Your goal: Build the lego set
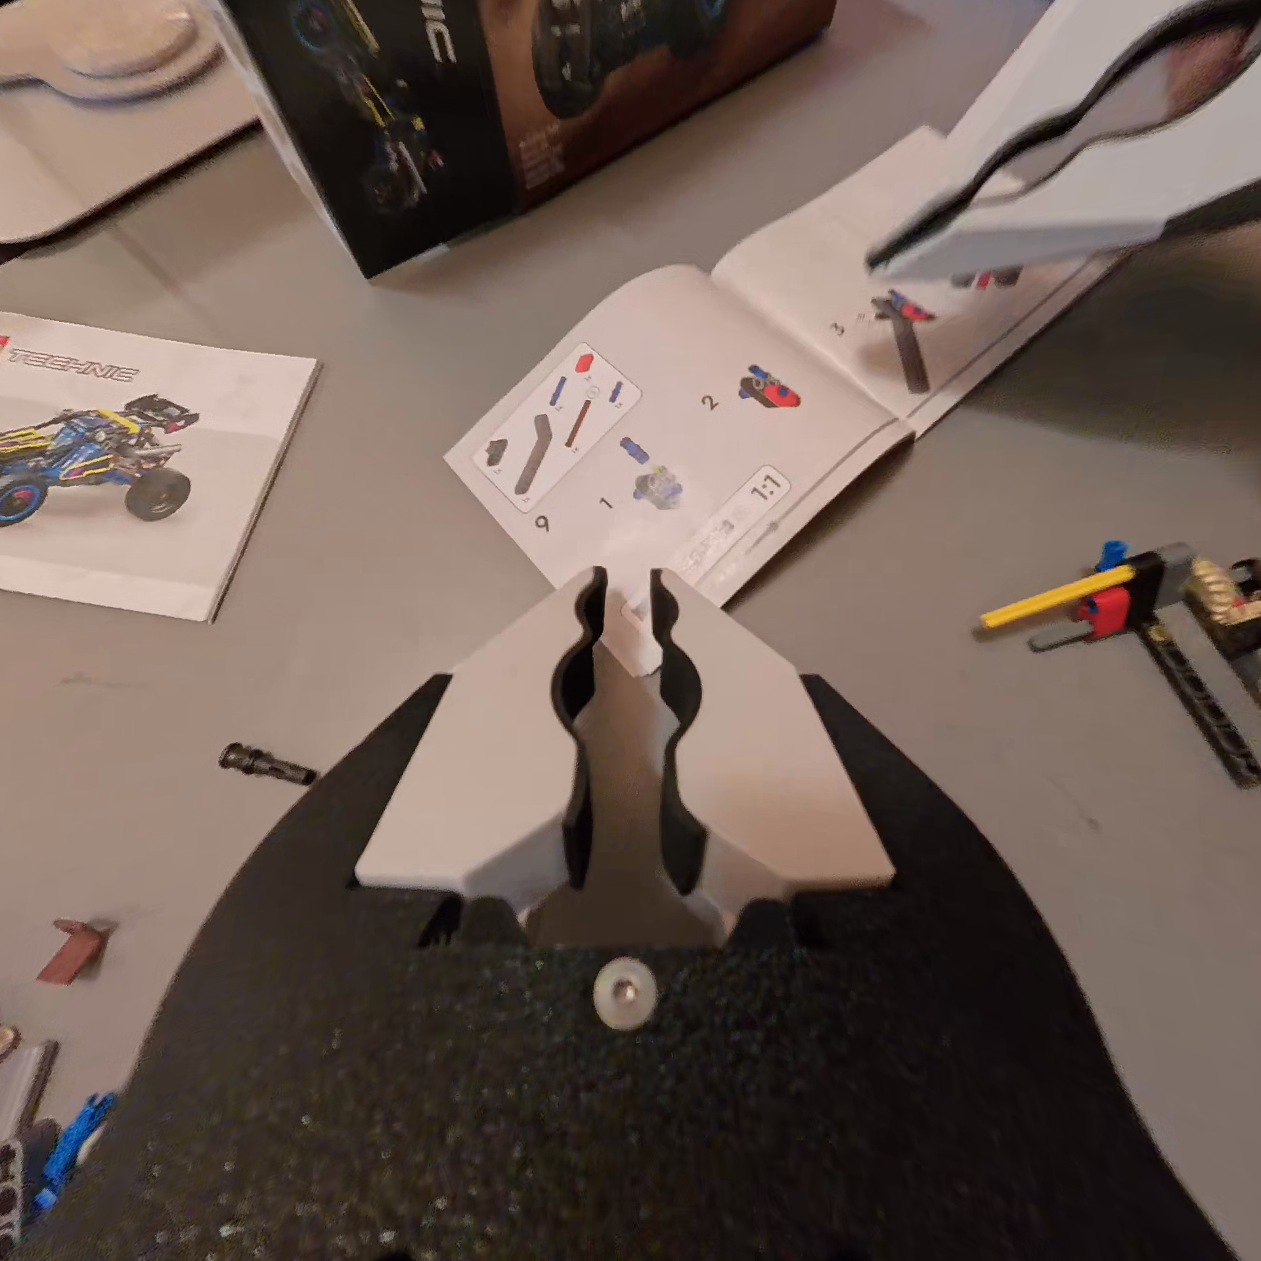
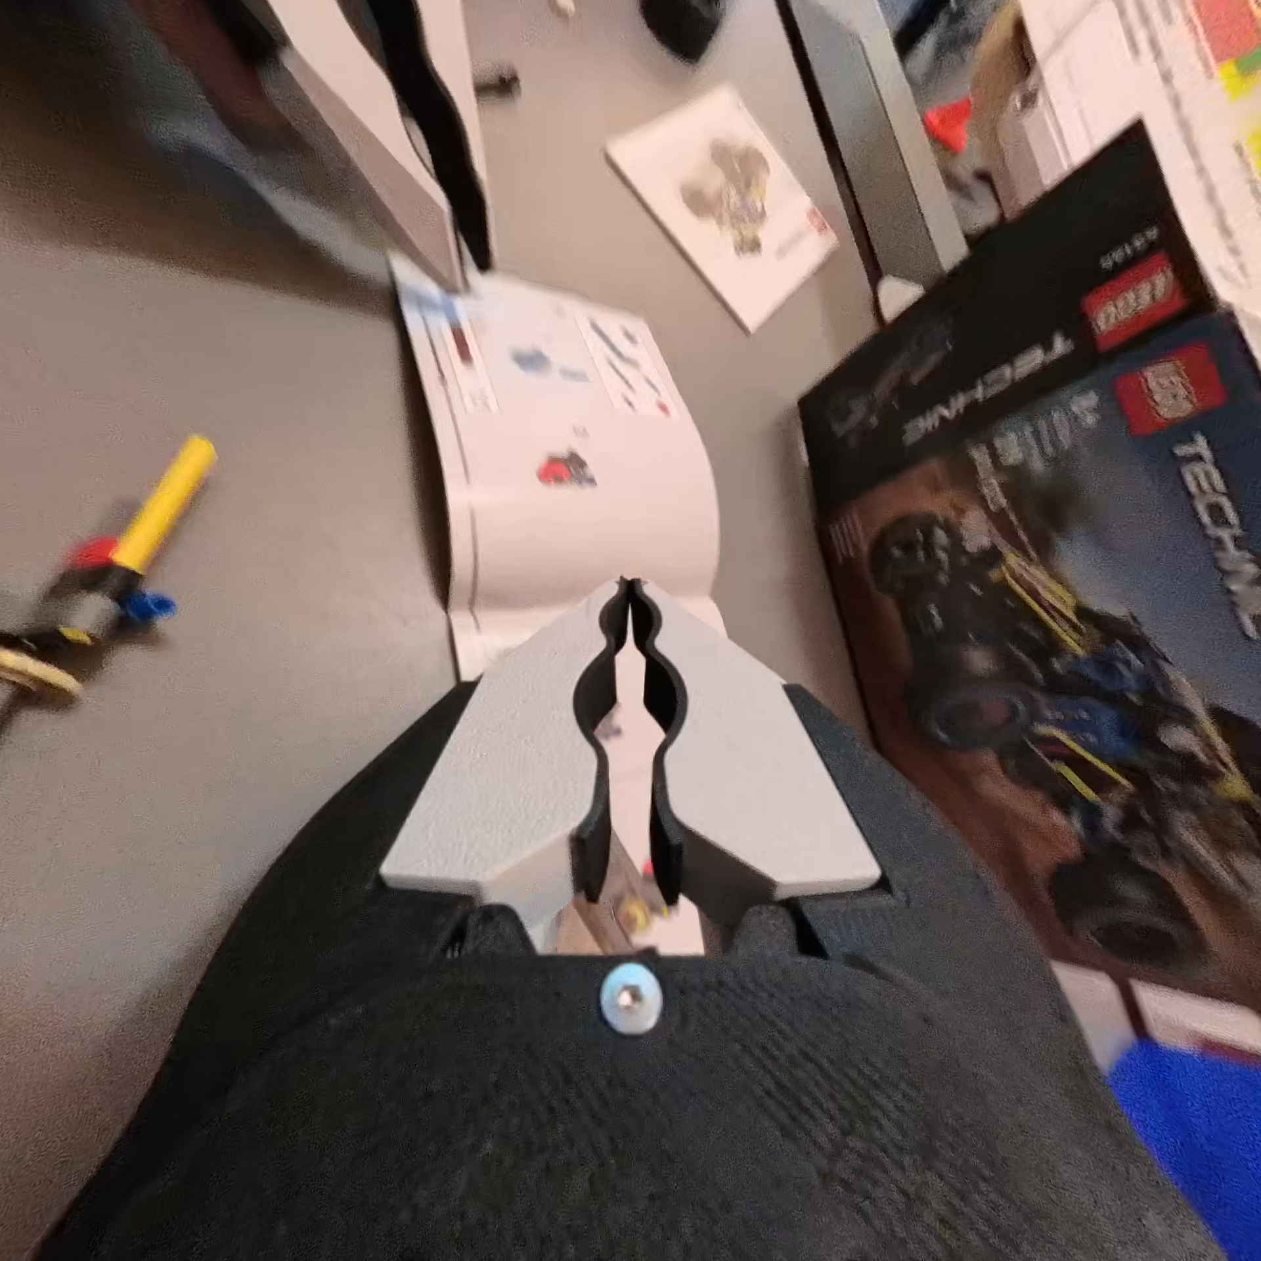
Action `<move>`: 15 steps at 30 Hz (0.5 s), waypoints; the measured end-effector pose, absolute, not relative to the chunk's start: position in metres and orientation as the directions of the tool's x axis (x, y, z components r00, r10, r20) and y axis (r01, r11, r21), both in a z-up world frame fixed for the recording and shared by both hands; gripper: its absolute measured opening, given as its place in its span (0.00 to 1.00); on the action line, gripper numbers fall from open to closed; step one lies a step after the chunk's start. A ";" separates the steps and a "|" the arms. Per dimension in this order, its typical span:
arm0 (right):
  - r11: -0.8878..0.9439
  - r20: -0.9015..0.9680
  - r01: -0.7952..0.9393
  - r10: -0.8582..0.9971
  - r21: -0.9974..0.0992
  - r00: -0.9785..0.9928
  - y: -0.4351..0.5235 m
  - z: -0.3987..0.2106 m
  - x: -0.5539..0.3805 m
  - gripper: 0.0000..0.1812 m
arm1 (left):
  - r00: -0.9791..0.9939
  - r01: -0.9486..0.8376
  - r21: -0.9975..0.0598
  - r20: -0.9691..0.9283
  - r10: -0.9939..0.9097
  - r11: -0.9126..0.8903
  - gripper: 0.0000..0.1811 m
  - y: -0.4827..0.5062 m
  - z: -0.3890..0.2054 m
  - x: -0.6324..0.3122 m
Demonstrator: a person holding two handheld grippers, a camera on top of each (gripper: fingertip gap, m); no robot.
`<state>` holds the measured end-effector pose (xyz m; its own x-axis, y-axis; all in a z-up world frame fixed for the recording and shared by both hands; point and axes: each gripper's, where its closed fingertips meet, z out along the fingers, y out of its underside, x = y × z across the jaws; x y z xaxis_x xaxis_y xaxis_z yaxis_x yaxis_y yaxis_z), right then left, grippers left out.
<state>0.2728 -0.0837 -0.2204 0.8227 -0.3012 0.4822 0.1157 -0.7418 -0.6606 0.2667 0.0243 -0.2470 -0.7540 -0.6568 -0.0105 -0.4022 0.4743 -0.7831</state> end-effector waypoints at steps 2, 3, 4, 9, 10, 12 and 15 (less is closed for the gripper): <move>-0.752 0.464 0.129 -0.253 -0.647 0.849 -0.074 -0.227 0.275 0.00 | -0.746 -0.414 -0.801 0.027 -0.666 0.431 0.04 0.028 -0.242 0.268; -0.775 0.488 0.142 -0.234 -0.616 0.841 -0.072 -0.231 0.281 0.00 | -0.741 -0.420 -0.805 0.037 -0.671 0.418 0.04 0.030 -0.240 0.269; -0.789 0.493 0.160 -0.199 -0.593 0.847 -0.068 -0.235 0.282 0.00 | -0.737 -0.424 -0.807 0.044 -0.674 0.411 0.04 0.032 -0.240 0.270; -0.846 0.499 0.235 -0.042 -0.478 0.865 -0.057 -0.257 0.281 0.00 | -0.744 -0.458 -0.762 0.047 -0.667 0.457 0.03 0.035 -0.253 0.266; -0.852 0.499 0.231 -0.041 -0.470 0.866 -0.057 -0.257 0.281 0.00 | -0.744 -0.454 -0.760 0.036 -0.667 0.465 0.03 0.035 -0.253 0.266; -0.855 0.515 0.247 -0.028 -0.456 0.857 -0.057 -0.257 0.281 0.00 | -0.746 -0.447 -0.754 0.018 -0.666 0.481 0.03 0.036 -0.254 0.266; -0.854 0.542 0.285 0.004 -0.436 0.840 -0.056 -0.257 0.281 0.00 | -0.749 -0.449 -0.751 0.020 -0.662 0.485 0.04 0.035 -0.252 0.264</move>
<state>0.2806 -0.0565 -0.2568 0.8402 0.0041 0.5423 0.2855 -0.8536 -0.4357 0.2640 0.0347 -0.2523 -0.7490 -0.6622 0.0196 -0.4486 0.4851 -0.7506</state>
